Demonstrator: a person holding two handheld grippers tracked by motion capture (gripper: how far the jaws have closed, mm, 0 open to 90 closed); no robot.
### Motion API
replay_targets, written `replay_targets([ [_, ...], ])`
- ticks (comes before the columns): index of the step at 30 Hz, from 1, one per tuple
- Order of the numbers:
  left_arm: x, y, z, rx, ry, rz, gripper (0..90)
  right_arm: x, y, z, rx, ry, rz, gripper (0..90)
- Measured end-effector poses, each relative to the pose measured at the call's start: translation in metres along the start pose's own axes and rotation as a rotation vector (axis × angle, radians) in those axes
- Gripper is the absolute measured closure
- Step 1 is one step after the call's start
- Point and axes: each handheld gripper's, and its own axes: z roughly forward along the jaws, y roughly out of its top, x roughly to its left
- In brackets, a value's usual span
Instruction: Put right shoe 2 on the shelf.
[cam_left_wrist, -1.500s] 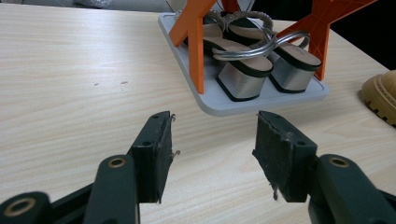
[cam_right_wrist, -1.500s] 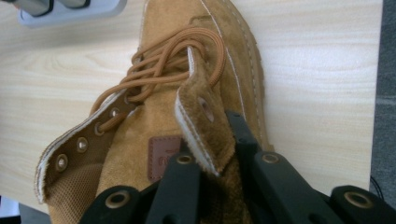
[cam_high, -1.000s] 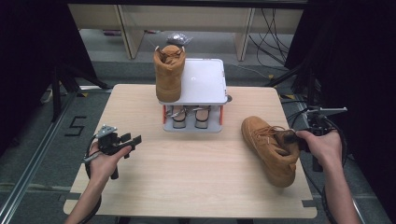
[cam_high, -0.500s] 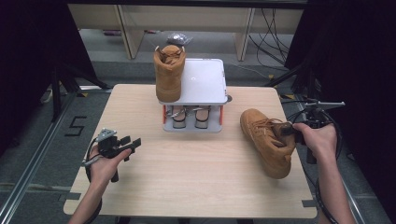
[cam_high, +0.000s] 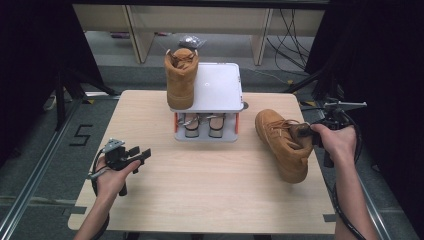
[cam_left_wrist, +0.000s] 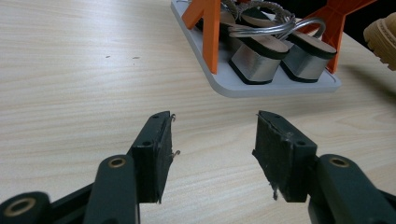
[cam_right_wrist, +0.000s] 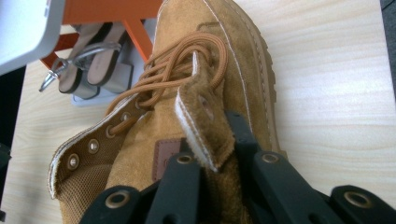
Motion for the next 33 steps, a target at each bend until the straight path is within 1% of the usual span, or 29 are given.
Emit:
replay_targets([
  [1, 0.0, 0.0, 0.001, -0.008, -0.007, -0.003, 45.5, 0.001, 0.001, 0.0, -0.008, -0.002, -0.004, 85.1],
  [2, 0.0, -0.001, 0.001, -0.005, -0.007, -0.003, 45.5, 0.004, 0.002, -0.001, 0.002, -0.01, 0.023, 85.1],
  [4, 0.0, -0.001, 0.001, -0.006, -0.008, -0.003, 45.5, 0.004, 0.003, 0.002, -0.056, 0.01, -0.004, 85.1],
  [5, 0.0, -0.001, 0.001, -0.006, -0.01, -0.003, 45.5, 0.006, 0.004, 0.0, -0.027, 0.003, 0.011, 85.1],
  [6, 0.0, -0.001, 0.0, -0.007, -0.01, -0.003, 45.5, 0.007, 0.006, -0.001, -0.03, 0.001, 0.009, 85.1],
  [7, 0.0, -0.001, 0.001, -0.009, -0.012, -0.002, 45.5, 0.009, 0.007, -0.001, -0.032, 0.008, 0.021, 85.1],
  [8, 0.001, -0.001, 0.0, -0.006, -0.012, -0.002, 45.5, 0.008, 0.008, -0.001, -0.038, 0.0, -0.004, 85.1],
  [9, 0.001, -0.001, 0.0, -0.008, -0.011, -0.003, 45.5, 0.01, 0.009, -0.001, -0.035, 0.006, 0.026, 85.1],
  [10, 0.001, -0.001, 0.0, -0.01, -0.01, -0.004, 45.5, 0.01, 0.009, -0.001, -0.046, 0.02, 0.015, 85.1],
  [11, 0.001, -0.001, 0.0, -0.01, -0.005, -0.005, 45.5, 0.011, 0.011, -0.002, -0.041, 0.021, 0.018, 85.1],
  [12, 0.001, -0.001, 0.0, -0.011, -0.008, -0.006, 45.5, 0.011, 0.012, -0.002, -0.038, 0.02, 0.018, 85.1],
  [13, 0.001, -0.001, 0.0, -0.01, -0.009, -0.008, 45.5, 0.012, 0.012, 0.0, -0.053, 0.024, 0.022, 85.1],
  [14, 0.001, -0.001, 0.0, -0.008, -0.006, -0.008, 45.5, 0.012, 0.013, 0.0, -0.051, 0.019, 0.015, 85.1],
  [16, 0.002, -0.002, 0.0, -0.013, -0.008, -0.012, 45.5, 0.013, 0.014, 0.0, -0.049, 0.019, 0.022, 85.1],
  [17, 0.001, -0.002, -0.001, -0.011, -0.007, -0.014, 45.5, 0.013, 0.015, 0.001, -0.05, 0.023, 0.022, 85.1],
  [18, 0.002, -0.002, -0.001, -0.013, -0.007, -0.016, 45.5, 0.012, 0.016, 0.001, -0.049, 0.039, 0.029, 85.1],
  [19, 0.002, -0.002, -0.001, -0.012, -0.006, -0.017, 45.5, 0.013, 0.016, 0.002, -0.054, 0.021, 0.035, 85.1],
  [21, 0.001, -0.002, -0.001, -0.01, -0.001, -0.019, 45.5, 0.012, 0.017, 0.003, -0.058, 0.032, 0.029, 85.1],
  [22, 0.001, -0.002, -0.001, -0.011, -0.003, -0.02, 45.5, 0.01, 0.017, 0.005, -0.066, 0.033, 0.013, 85.1],
  [24, 0.001, -0.002, -0.001, -0.011, -0.006, -0.02, 45.4, 0.011, 0.02, 0.004, -0.06, 0.049, 0.042, 85.1],
  [25, 0.001, -0.002, 0.0, -0.016, -0.009, -0.02, 45.4, 0.013, 0.021, 0.005, -0.048, 0.011, 0.053, 85.1],
  [26, 0.001, -0.003, 0.0, -0.018, -0.008, -0.02, 45.4, 0.013, 0.021, 0.005, -0.054, 0.018, 0.06, 85.0],
  [27, 0.001, -0.002, 0.0, -0.014, -0.008, -0.019, 45.4, 0.012, 0.022, 0.006, -0.067, 0.018, 0.053, 85.1],
  [28, 0.0, -0.002, 0.0, -0.012, -0.008, -0.017, 45.4, 0.013, 0.023, 0.005, -0.062, 0.019, 0.052, 85.1],
  [29, 0.0, -0.002, 0.001, -0.011, -0.008, -0.016, 45.4, 0.013, 0.024, 0.005, -0.063, 0.032, 0.056, 85.1],
  [30, 0.0, -0.002, 0.001, -0.012, -0.009, -0.016, 45.4, 0.013, 0.024, 0.005, -0.067, 0.024, 0.057, 85.1],
  [31, 0.0, -0.002, 0.001, -0.012, -0.009, -0.016, 45.4, 0.014, 0.025, 0.005, -0.072, 0.026, 0.057, 85.1],
  [32, 0.0, -0.003, 0.002, -0.011, -0.01, -0.016, 45.4, 0.013, 0.026, 0.004, -0.073, 0.034, 0.049, 85.0],
  [33, 0.0, -0.003, 0.002, -0.009, -0.009, -0.016, 45.5, 0.014, 0.027, 0.004, -0.083, 0.045, 0.058, 85.0],
])
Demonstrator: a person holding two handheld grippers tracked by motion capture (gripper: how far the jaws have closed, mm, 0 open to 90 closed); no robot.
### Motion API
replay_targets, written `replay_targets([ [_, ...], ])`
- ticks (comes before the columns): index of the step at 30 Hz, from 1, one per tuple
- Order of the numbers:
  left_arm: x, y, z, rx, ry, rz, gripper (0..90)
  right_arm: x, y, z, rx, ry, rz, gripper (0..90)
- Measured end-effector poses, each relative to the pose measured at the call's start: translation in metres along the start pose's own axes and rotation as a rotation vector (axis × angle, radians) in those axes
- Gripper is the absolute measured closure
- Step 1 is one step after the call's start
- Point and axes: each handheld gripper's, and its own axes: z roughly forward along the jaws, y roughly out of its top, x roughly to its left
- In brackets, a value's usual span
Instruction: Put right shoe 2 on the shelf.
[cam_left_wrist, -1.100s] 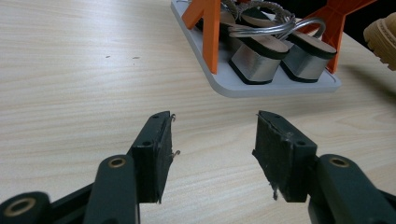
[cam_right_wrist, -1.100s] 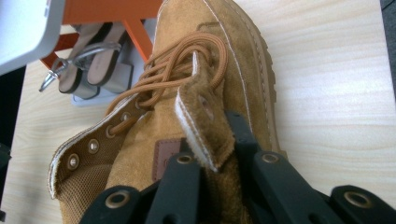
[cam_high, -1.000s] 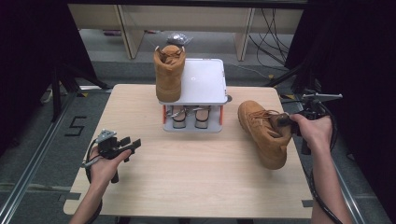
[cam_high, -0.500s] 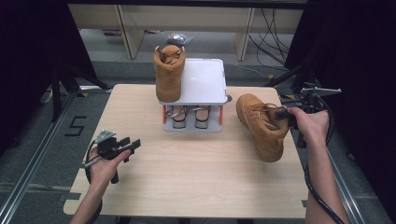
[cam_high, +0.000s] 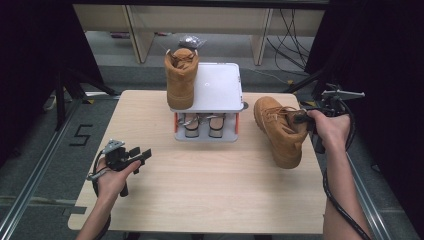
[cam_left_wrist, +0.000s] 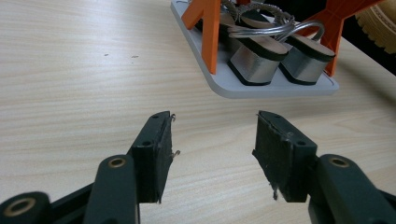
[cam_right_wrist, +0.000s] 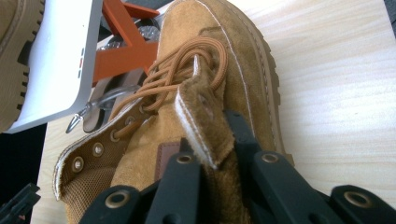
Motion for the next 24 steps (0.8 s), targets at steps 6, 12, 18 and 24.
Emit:
replay_targets([
  [6, 0.0, 0.0, 0.002, 0.001, -0.003, -0.001, 45.4, 0.004, 0.004, 0.0, -0.003, -0.017, 0.02, 85.0],
  [12, 0.0, 0.0, 0.002, -0.001, -0.002, -0.002, 45.5, 0.008, 0.009, -0.002, -0.017, -0.011, 0.02, 85.0],
  [18, 0.001, 0.0, 0.001, -0.001, -0.002, -0.001, 45.4, 0.015, 0.014, -0.002, -0.031, 0.014, 0.033, 85.0],
  [24, 0.001, 0.001, 0.0, -0.001, 0.0, -0.003, 45.4, 0.019, 0.018, 0.0, -0.033, 0.024, 0.035, 85.0],
])
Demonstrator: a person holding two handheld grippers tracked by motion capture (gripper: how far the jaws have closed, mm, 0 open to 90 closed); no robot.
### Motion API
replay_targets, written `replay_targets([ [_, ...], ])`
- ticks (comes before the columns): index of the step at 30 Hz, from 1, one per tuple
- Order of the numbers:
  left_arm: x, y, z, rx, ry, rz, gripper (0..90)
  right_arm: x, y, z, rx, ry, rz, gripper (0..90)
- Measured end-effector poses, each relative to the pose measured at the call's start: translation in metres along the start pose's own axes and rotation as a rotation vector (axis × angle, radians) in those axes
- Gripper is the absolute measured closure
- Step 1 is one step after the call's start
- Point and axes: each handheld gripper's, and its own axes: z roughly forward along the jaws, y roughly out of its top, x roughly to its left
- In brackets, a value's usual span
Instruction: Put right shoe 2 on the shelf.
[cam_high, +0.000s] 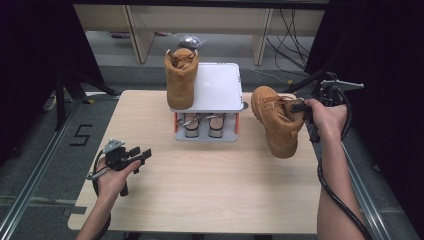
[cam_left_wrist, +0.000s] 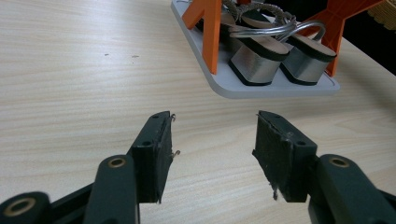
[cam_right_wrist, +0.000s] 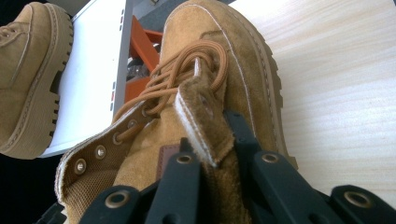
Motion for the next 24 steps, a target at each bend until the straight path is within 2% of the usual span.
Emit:
replay_targets([
  [10, 0.0, 0.0, 0.0, -0.001, 0.0, 0.001, 45.4, 0.004, 0.006, 0.0, -0.018, -0.001, 0.01, 85.0],
  [11, 0.0, 0.0, 0.0, -0.002, -0.001, 0.0, 45.4, 0.003, 0.007, -0.001, -0.023, -0.006, -0.009, 84.9],
  [12, -0.001, 0.0, 0.0, -0.001, -0.002, 0.002, 45.4, 0.005, 0.007, 0.0, -0.037, 0.01, 0.009, 84.9],
  [15, 0.0, 0.0, 0.0, 0.001, -0.003, 0.001, 45.4, 0.009, 0.009, -0.001, -0.043, 0.01, 0.007, 84.9],
  [16, 0.0, 0.0, 0.0, 0.001, -0.003, 0.001, 45.4, 0.01, 0.01, -0.001, -0.046, 0.056, 0.009, 84.9],
  [17, 0.0, 0.0, 0.0, 0.001, -0.003, 0.001, 45.4, 0.012, 0.011, -0.001, -0.035, 0.003, 0.007, 84.9],
  [18, -0.001, 0.0, 0.0, -0.001, -0.003, 0.001, 45.4, 0.012, 0.011, -0.001, -0.042, 0.018, 0.002, 84.9],
  [19, -0.001, 0.0, -0.001, 0.003, 0.002, 0.002, 45.4, 0.014, 0.012, -0.001, -0.038, 0.006, 0.003, 84.9],
  [23, 0.0, 0.0, 0.0, -0.001, -0.007, 0.001, 45.4, 0.017, 0.014, 0.0, -0.043, 0.01, 0.005, 84.9],
  [24, 0.0, 0.0, -0.001, 0.0, -0.007, 0.001, 45.4, 0.016, 0.014, 0.0, -0.055, 0.065, 0.003, 84.9],
])
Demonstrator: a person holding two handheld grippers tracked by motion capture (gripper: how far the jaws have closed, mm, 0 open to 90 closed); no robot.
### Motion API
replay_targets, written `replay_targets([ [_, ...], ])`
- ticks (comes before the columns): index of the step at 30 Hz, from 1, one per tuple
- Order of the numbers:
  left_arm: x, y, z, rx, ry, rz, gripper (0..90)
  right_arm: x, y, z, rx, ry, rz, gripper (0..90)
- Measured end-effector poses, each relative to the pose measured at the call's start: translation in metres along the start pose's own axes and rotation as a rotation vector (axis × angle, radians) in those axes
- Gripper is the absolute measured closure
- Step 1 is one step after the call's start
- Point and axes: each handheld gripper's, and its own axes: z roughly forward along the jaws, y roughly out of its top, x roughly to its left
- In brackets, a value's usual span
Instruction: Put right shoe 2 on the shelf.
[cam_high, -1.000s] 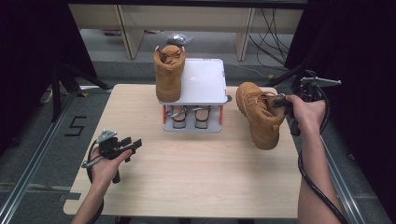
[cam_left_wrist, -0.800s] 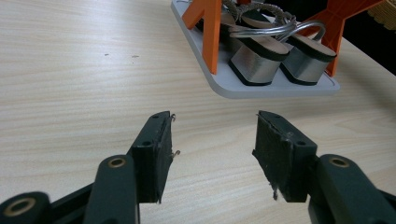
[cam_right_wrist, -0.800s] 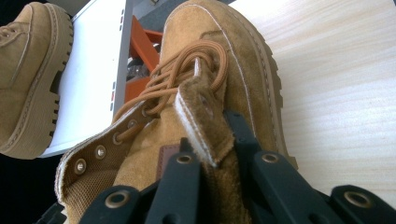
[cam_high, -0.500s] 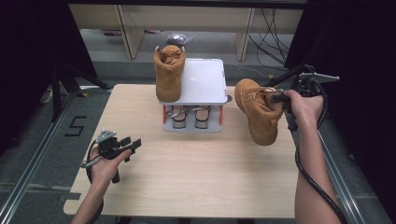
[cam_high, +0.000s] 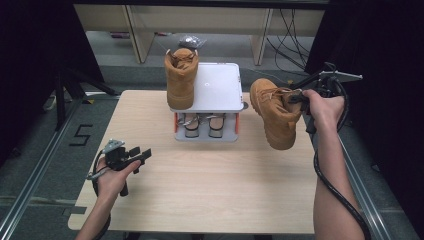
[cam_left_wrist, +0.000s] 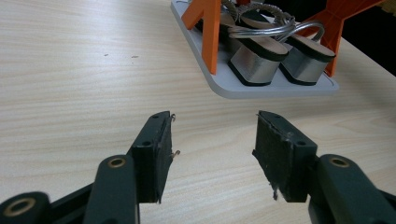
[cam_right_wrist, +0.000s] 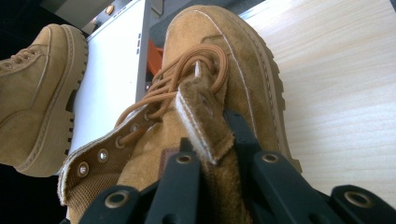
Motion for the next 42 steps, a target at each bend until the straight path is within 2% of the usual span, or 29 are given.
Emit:
replay_targets([
  [1, 0.0, 0.0, 0.0, 0.0, 0.0, 0.0, 45.3, -0.001, 0.001, 0.001, -0.005, -0.009, -0.025, 84.9],
  [2, 0.0, 0.0, 0.0, 0.001, 0.0, 0.0, 45.3, -0.001, 0.001, 0.001, -0.005, 0.003, -0.017, 84.9],
  [3, 0.0, 0.0, 0.0, 0.0, -0.001, -0.002, 45.3, 0.001, 0.001, 0.001, -0.002, 0.002, 0.005, 84.9],
  [4, 0.0, 0.0, 0.0, -0.001, 0.0, -0.001, 45.3, 0.002, 0.001, 0.002, -0.006, -0.003, 0.005, 84.9],
  [5, 0.0, 0.0, 0.0, 0.001, 0.004, 0.0, 45.3, 0.002, 0.002, 0.002, -0.009, -0.025, -0.012, 84.9],
  [6, 0.0, 0.0, 0.0, 0.0, 0.005, -0.001, 45.3, 0.005, 0.003, 0.002, 0.008, -0.047, 0.002, 84.9],
  [8, 0.001, 0.0, 0.0, 0.0, 0.006, -0.002, 45.3, 0.005, 0.004, 0.003, 0.001, -0.038, 0.002, 84.9],
  [11, 0.001, 0.0, 0.0, -0.002, 0.007, -0.001, 45.3, 0.006, 0.004, 0.006, -0.039, -0.016, 0.009, 84.9],
  [12, 0.001, 0.0, 0.0, -0.003, 0.008, -0.002, 45.3, 0.006, 0.005, 0.006, -0.038, -0.016, 0.003, 84.9],
  [13, 0.001, 0.0, 0.0, -0.005, 0.009, -0.001, 45.4, 0.008, 0.006, 0.005, -0.023, -0.018, 0.018, 84.9],
  [14, 0.001, 0.0, 0.0, -0.005, 0.01, -0.001, 45.4, 0.009, 0.007, 0.004, -0.005, -0.037, 0.014, 84.8],
  [16, 0.001, 0.0, 0.0, -0.004, 0.009, -0.001, 45.4, 0.01, 0.007, 0.006, -0.024, -0.02, 0.016, 84.8],
  [18, 0.0, 0.0, 0.0, -0.005, 0.008, -0.001, 45.4, 0.012, 0.009, 0.005, -0.015, -0.028, 0.015, 84.8],
  [19, 0.0, 0.0, 0.0, -0.006, 0.007, -0.002, 45.4, 0.013, 0.009, 0.006, -0.037, -0.02, 0.018, 84.8],
  [20, 0.0, 0.0, 0.0, -0.005, 0.004, -0.001, 45.4, 0.015, 0.01, 0.005, -0.016, -0.028, 0.02, 84.9],
  [21, 0.0, 0.0, 0.0, -0.006, 0.009, -0.003, 45.4, 0.015, 0.01, 0.005, -0.026, -0.016, 0.02, 84.9],
  [22, 0.001, 0.0, 0.0, -0.007, 0.008, -0.003, 45.4, 0.016, 0.011, 0.005, -0.023, -0.026, 0.02, 84.8],
  [24, 0.001, 0.0, 0.0, -0.006, 0.007, -0.003, 45.4, 0.018, 0.011, 0.007, -0.065, 0.004, 0.027, 84.8],
  [27, 0.001, 0.0, 0.0, -0.007, 0.004, -0.002, 45.4, 0.02, 0.014, 0.005, -0.039, -0.019, 0.023, 84.8],
  [30, 0.0, 0.0, -0.001, -0.007, 0.009, -0.004, 45.4, 0.023, 0.017, 0.006, -0.044, -0.014, 0.037, 84.8],
  [31, 0.001, 0.001, -0.001, -0.005, 0.009, -0.004, 45.4, 0.023, 0.017, 0.006, -0.055, 0.003, 0.037, 84.8],
  [34, 0.001, 0.001, -0.001, -0.005, 0.012, -0.004, 45.4, 0.026, 0.02, 0.006, -0.056, -0.008, 0.038, 84.8],
  [35, 0.001, 0.001, -0.001, -0.005, 0.012, -0.004, 45.4, 0.026, 0.02, 0.006, -0.061, 0.007, 0.032, 84.8],
  [36, 0.001, 0.0, -0.001, -0.006, 0.012, -0.005, 45.3, 0.028, 0.021, 0.006, -0.059, -0.009, 0.034, 84.8],
  [37, 0.001, 0.0, -0.001, -0.007, 0.012, -0.004, 45.4, 0.029, 0.021, 0.006, -0.061, 0.016, 0.036, 84.8],
  [39, 0.001, 0.0, -0.001, -0.007, 0.011, -0.005, 45.3, 0.031, 0.022, 0.007, -0.066, 0.004, 0.031, 84.8],
  [42, 0.002, 0.0, -0.002, -0.01, 0.01, -0.005, 45.4, 0.033, 0.024, 0.008, -0.07, 0.012, 0.037, 84.8],
])
